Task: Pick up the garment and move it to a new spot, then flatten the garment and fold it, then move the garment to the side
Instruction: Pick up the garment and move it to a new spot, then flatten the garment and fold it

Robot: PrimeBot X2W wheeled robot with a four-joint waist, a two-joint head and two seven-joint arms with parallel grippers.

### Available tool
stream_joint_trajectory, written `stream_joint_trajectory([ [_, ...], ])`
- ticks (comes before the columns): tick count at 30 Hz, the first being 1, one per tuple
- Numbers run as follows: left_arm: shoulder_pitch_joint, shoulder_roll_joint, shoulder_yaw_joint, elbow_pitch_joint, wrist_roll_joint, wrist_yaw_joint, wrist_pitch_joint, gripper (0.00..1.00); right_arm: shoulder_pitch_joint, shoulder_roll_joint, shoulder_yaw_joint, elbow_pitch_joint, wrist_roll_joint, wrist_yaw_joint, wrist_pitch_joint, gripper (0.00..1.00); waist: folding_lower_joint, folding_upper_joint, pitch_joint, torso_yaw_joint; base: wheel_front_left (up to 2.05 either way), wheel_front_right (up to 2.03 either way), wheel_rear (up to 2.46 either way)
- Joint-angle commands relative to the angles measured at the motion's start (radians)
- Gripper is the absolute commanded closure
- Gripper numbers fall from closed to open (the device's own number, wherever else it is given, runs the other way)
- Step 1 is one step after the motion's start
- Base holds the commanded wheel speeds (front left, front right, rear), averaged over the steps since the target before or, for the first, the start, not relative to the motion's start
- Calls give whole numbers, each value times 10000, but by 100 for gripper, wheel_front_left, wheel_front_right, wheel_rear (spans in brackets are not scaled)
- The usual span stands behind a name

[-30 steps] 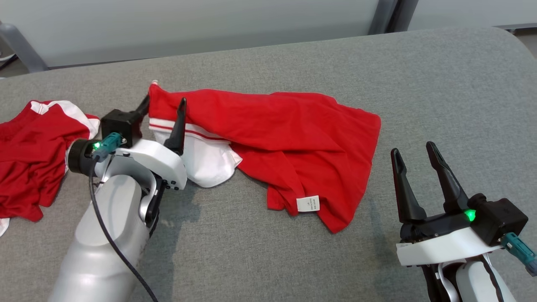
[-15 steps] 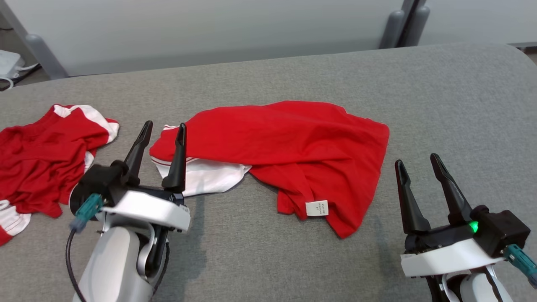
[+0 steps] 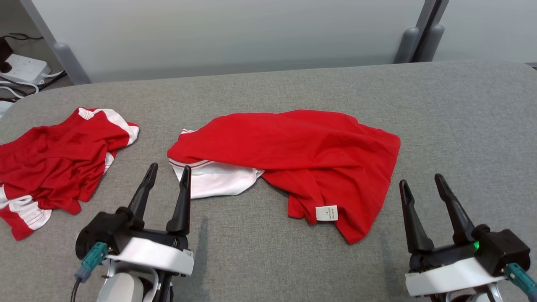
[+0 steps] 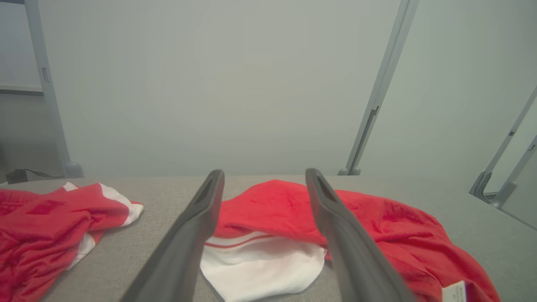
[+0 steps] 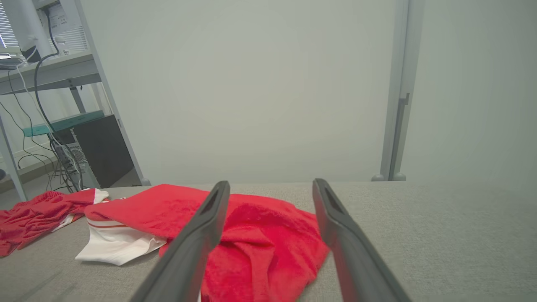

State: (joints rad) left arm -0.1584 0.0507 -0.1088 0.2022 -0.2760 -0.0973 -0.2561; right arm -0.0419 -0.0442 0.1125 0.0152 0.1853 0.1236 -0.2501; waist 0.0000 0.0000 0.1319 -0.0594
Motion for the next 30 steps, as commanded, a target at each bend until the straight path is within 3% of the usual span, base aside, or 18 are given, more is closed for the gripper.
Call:
stream_joint_trajectory([
  [1, 31, 81, 355, -363, 4, -56, -57, 0, 54, -73, 276, -232, -14, 71, -117, 0, 0, 0, -49, 32, 0, 0, 0],
  [16, 566, 7, 406, -407, 109, -33, -57, 0, 649, -66, 321, -168, 108, 71, -117, 0, 0, 0, -377, 203, 0, 0, 0],
  [30, 174, -3, 152, 17, 39, -124, -57, 0, 300, -347, 1245, 728, 618, 71, -117, 0, 0, 0, -121, 600, 0, 0, 0],
])
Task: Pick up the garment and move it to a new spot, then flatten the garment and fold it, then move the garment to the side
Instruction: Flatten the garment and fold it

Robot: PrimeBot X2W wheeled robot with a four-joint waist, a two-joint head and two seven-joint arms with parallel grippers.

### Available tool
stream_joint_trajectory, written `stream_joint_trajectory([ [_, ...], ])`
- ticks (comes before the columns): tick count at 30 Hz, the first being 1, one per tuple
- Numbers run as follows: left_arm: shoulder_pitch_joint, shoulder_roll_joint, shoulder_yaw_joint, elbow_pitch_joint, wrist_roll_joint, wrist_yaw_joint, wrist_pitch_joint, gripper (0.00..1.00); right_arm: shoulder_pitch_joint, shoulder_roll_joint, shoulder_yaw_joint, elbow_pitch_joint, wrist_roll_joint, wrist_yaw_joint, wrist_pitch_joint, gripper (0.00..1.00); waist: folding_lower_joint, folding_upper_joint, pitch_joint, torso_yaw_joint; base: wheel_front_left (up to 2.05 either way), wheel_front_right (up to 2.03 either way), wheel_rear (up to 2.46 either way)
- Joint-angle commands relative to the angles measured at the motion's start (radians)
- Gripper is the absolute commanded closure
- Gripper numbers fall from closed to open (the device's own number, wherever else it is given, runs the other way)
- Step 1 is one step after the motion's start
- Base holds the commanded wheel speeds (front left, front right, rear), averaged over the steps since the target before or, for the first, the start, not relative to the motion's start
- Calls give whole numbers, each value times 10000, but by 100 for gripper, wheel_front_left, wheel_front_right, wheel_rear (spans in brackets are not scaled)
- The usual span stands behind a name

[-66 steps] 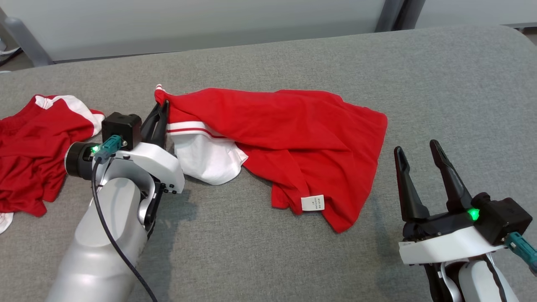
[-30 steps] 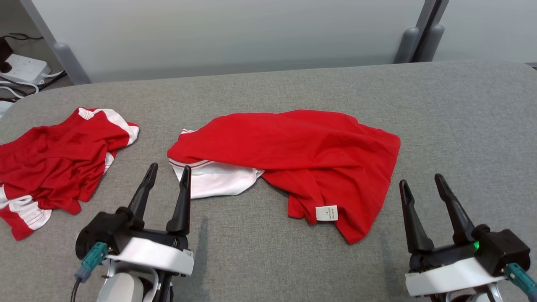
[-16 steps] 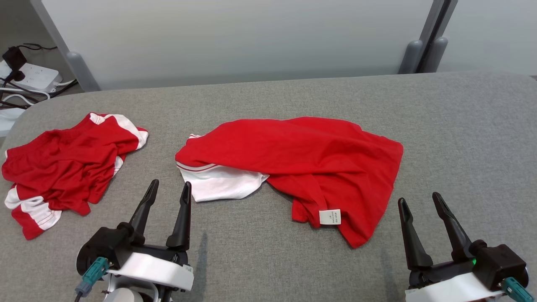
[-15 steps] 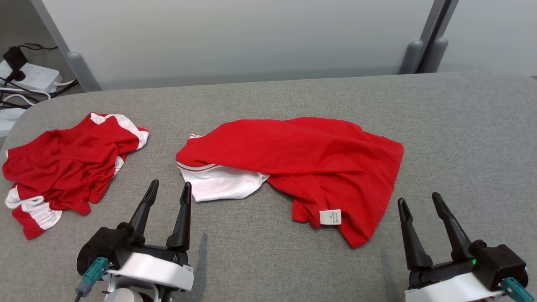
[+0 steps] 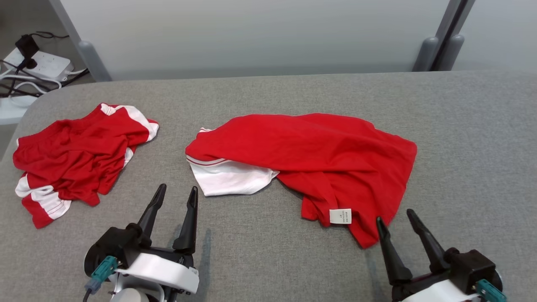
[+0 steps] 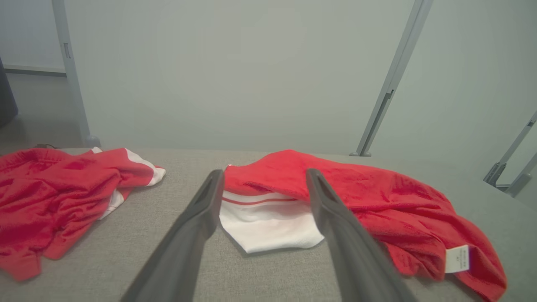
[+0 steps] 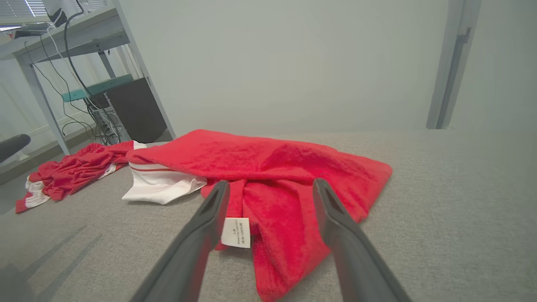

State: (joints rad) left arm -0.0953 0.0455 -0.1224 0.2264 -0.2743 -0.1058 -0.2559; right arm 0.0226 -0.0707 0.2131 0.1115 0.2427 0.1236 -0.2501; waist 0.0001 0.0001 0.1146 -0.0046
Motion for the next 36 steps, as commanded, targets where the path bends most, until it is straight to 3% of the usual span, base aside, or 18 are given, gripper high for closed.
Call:
stream_joint_trajectory([
  [1, -527, 49, 225, -181, 9, -48, -59, 0, -442, -126, 349, -99, 82, 71, -117, 0, 0, -1, 89, 100, 0, 0, 0],
  [13, -1180, 48, -519, 50, -366, -81, -59, 0, -1926, -624, 1735, 2116, 790, 71, -117, 0, 0, -1, 589, 914, 0, 0, 0],
  [21, -1440, 47, -893, 45, -556, -9, -59, 0, -2752, -586, 2007, 3471, 1162, 71, -117, 0, 0, -1, 874, 1432, 0, 0, 0],
  [22, -1470, 47, -918, 39, -579, 4, -59, 0, -2833, -580, 2091, 3618, 1214, 71, -117, 31, 0, -1, 908, 1468, 0, 0, 0],
  [23, -1500, 47, -951, 32, -599, 14, -59, 0, -2922, -589, 2169, 3750, 1259, 71, -117, 52, 0, -1, 953, 1507, 0, 0, 0],
  [24, -1535, 47, -977, 23, -617, 23, -59, 0, -3015, -601, 2217, 3841, 1289, 71, -117, 65, 0, -1, 992, 1536, 0, 0, 0],
  [25, -1535, 47, -977, 23, -617, 23, -59, 0, -3015, -601, 2217, 3841, 1289, 71, -117, 65, 0, -1, 992, 1536, 0, 0, 0],
  [26, -1568, 47, -997, 16, -634, 30, -59, 0, -3094, -626, 2303, 3938, 1314, 71, -117, 97, 0, -1, 1036, 1564, 0, 0, 0],
  [31, -1670, 47, -915, -51, -644, 88, -59, 0, -3363, -763, 2145, 3830, 1096, 71, -117, 100, 0, -1, 1227, 1492, 0, 0, 0],
  [36, -1703, 47, -803, -59, -585, 65, -59, 0, -3023, -896, 1110, 2497, 342, 71, -117, 100, 0, -1, 1330, 1116, 0, 0, 0],
])
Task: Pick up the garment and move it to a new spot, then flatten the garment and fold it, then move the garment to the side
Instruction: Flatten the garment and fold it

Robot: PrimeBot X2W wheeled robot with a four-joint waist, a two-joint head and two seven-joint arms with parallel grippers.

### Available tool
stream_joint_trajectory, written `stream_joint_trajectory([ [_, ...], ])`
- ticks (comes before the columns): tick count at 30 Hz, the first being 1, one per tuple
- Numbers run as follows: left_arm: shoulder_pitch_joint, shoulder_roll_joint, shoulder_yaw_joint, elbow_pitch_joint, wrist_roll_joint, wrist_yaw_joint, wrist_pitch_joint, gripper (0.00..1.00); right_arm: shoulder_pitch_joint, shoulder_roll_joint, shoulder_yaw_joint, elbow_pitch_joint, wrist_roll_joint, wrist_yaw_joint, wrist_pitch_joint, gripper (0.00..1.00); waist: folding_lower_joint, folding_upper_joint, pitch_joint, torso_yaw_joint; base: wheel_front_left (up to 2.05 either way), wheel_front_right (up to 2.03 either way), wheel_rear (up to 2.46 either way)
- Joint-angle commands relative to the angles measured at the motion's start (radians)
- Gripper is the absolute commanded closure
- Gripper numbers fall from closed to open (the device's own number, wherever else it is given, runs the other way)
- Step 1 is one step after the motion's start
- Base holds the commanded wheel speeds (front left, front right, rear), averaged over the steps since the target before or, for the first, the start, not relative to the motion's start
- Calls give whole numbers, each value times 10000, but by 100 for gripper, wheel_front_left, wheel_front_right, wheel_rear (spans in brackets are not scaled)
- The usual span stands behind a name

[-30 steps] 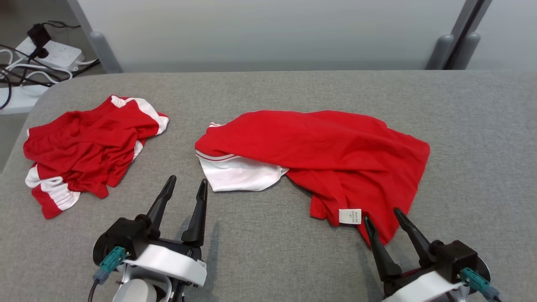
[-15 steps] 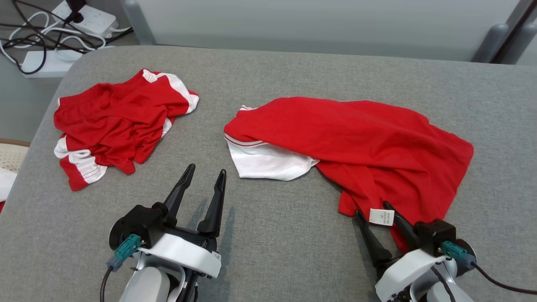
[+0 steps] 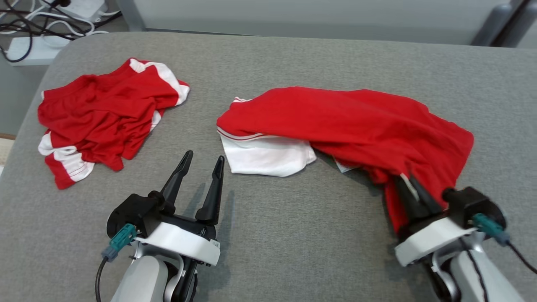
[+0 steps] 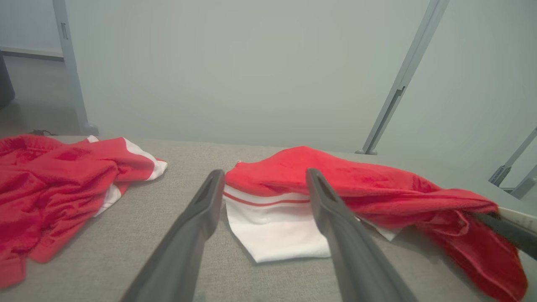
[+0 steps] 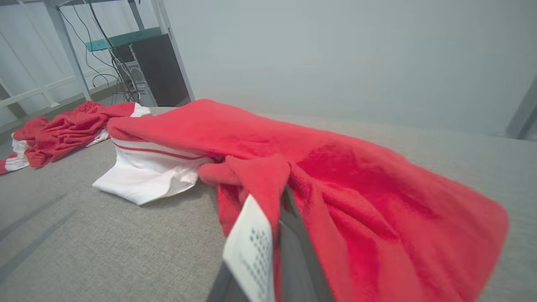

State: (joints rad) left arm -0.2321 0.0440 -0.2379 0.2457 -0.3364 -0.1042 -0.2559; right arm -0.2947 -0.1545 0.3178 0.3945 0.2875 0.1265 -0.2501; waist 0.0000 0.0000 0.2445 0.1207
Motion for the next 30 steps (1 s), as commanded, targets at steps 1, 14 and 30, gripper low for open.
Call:
stream_joint_trajectory([
  [1, -345, 63, 365, -251, 51, 40, -59, 0, 298, -91, -203, -673, -286, 42, -117, 100, 0, 0, 38, -242, 0, 0, 0],
  [14, -567, 62, -10, 53, 342, -158, -59, 0, 1768, -629, -3178, -2257, -1718, 42, -104, 100, 0, 0, -67, -1362, 0, 0, 0],
  [30, -1974, 713, -2939, 3142, 632, -24, 1274, 0, 1425, -308, -3014, -1257, -1423, 42, 47, 0, 0, 0, 336, -1414, 0, 0, 0],
])
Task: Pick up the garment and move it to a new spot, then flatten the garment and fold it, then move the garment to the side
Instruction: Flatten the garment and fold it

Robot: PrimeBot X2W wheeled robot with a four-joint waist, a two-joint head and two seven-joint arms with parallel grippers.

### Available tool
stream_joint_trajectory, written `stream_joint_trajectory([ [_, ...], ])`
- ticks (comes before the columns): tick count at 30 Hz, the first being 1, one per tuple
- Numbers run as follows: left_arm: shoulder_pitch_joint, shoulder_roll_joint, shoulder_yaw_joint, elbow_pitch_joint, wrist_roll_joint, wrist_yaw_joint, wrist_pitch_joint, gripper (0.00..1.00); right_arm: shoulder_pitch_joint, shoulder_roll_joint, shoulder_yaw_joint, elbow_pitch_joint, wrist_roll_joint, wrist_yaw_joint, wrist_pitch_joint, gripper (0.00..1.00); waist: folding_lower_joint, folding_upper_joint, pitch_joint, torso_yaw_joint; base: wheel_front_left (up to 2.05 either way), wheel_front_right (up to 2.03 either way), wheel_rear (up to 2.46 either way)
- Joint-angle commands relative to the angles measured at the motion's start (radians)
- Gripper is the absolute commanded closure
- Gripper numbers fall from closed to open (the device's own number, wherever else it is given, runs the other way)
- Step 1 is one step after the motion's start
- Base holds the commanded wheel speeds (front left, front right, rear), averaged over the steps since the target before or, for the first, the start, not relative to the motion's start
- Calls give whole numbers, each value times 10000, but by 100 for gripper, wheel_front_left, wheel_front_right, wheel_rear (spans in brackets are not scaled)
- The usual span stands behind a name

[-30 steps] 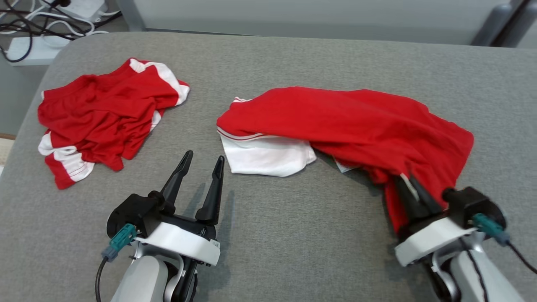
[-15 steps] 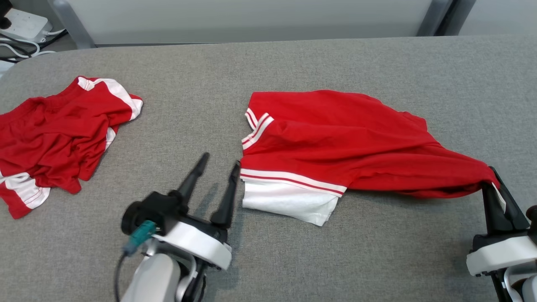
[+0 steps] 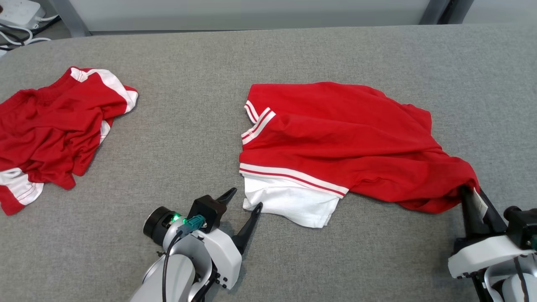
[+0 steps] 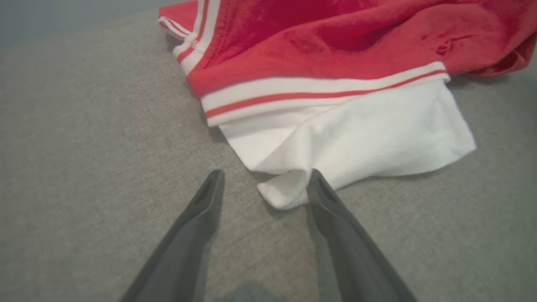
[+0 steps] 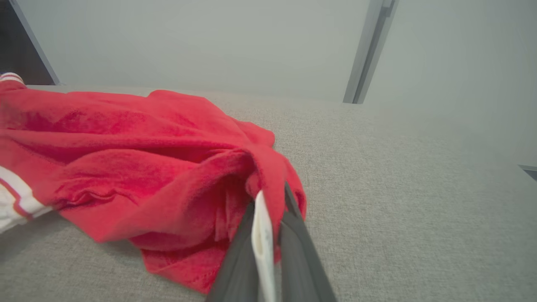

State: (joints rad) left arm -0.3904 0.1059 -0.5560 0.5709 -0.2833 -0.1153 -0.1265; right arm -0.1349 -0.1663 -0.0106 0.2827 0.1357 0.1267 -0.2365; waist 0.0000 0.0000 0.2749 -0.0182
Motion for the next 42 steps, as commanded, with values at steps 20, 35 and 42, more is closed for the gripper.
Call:
stream_joint_trajectory([
  [20, 355, 967, -404, -2561, -1603, -142, 1540, 100, -67, -107, -44, 49, 74, 40, -245, 0, 0, 0, -233, -57, 0, 0, 0],
  [35, 417, 2230, 3477, -5716, -2593, 1399, -826, 100, 329, -127, 719, -238, 677, 40, -251, 0, 0, 0, -646, 43, 0, 0, 0],
  [42, 785, 2631, 4195, -5996, -2483, 2015, -913, 100, 271, -154, 1316, -170, 1033, 40, -252, 0, 0, 0, -507, 38, 0, 0, 0],
])
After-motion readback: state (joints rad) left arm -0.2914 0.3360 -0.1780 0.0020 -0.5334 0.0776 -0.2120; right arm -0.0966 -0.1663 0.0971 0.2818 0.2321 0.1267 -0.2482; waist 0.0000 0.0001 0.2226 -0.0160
